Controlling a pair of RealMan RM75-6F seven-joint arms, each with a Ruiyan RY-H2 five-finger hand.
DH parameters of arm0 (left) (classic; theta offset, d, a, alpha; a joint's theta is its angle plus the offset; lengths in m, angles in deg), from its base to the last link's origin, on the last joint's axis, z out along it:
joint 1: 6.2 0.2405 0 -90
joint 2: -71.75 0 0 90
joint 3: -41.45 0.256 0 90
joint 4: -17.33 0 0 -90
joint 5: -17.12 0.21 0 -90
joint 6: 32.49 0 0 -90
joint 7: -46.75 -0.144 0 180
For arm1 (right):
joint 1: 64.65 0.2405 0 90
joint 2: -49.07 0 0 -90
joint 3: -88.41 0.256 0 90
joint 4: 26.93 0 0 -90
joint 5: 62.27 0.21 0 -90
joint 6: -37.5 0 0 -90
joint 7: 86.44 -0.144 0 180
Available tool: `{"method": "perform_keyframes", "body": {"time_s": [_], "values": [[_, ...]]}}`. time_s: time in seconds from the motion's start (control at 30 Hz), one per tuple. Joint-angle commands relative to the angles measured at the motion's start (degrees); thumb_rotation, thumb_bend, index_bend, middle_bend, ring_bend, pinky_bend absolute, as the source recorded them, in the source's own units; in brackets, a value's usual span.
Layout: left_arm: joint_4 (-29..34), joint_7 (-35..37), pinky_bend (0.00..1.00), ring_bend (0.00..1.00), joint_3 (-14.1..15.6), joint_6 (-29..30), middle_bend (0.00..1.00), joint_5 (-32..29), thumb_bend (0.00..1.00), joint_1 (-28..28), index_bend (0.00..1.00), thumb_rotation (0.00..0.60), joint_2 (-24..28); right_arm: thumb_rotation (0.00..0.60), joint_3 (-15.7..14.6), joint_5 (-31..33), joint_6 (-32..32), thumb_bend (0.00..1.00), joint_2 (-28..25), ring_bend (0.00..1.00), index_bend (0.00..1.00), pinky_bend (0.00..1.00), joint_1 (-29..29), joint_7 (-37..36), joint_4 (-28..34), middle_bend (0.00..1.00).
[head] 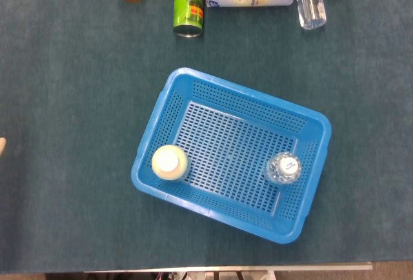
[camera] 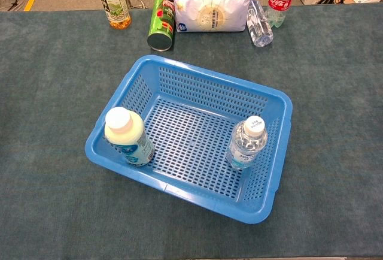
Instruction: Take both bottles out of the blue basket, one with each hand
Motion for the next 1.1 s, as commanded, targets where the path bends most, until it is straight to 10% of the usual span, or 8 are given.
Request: {"method": "perform_keyframes", "body": {"time_s": [0.03, 1.1], "values": [[0.27, -0.11, 0.50, 0.25, 0.06, 0.22, 0.30, 0.00, 0.20, 0.19, 0.36, 0.600, 0.31, 0.600, -0.18, 0.03, 0.08, 0.00, 0.21, 0.24, 0.19, 0.44, -0.19, -0.04, -0.14, 0.23], [0.02, -0.37, 0.53, 0.29, 0.10, 0.59, 0.36, -0.82, 0.20, 0.88, 0.38, 0.600, -0.23, 0.600, -1.00, -13.80, -4.15, 0.00, -2.06, 0.24, 0.19, 0.44, 9.21, -12.86, 4.04, 0.25]]}}
